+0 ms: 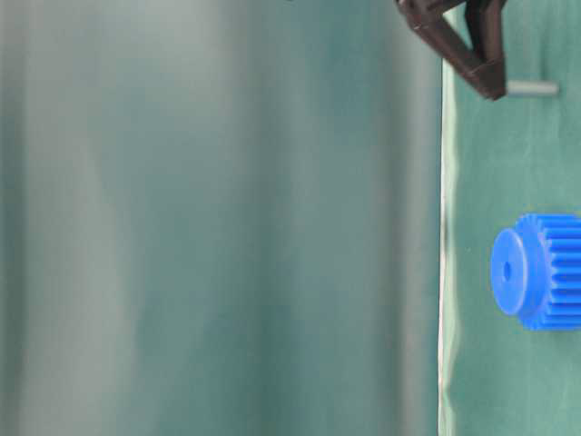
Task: Insert the shaft placed at a random location into the center hole of the medium gear at another random location.
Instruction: 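Close the right gripper on the silver shaft and lift it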
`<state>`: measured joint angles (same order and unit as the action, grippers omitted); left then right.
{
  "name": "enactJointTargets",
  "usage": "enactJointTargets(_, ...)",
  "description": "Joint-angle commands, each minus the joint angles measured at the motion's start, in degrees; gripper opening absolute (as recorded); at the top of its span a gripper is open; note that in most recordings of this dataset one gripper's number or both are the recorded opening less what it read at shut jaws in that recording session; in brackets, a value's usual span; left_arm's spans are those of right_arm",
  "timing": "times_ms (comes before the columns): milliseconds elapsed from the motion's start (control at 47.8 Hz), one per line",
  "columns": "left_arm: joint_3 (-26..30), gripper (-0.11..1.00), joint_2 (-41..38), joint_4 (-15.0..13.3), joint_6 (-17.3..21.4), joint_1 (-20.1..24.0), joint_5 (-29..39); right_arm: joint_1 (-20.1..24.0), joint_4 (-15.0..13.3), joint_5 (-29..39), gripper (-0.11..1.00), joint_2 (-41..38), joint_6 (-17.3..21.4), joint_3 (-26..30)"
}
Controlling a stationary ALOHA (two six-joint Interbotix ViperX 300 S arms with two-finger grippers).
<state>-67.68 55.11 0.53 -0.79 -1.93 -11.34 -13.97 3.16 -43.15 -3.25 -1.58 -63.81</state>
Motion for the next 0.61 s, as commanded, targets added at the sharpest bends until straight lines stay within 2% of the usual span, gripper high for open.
enactJointTargets(0,1.41,0.00,-0.18,0.18,0.00,-0.09,-0.35,-0.26,0.09,1.67,0.14,3.34,-0.35,1.49)
enactJointTargets(335,1.32,0.00,-0.35,0.18,0.00,-0.09,-0.35,0.53,-0.62,13.54,0.14,11.07,-0.79,5.01)
enactJointTargets(586,1.32,0.00,-0.53,0.18,0.00,-0.18,-0.26,0.70,-0.62,15.21,0.14,11.25,-0.79,5.63)
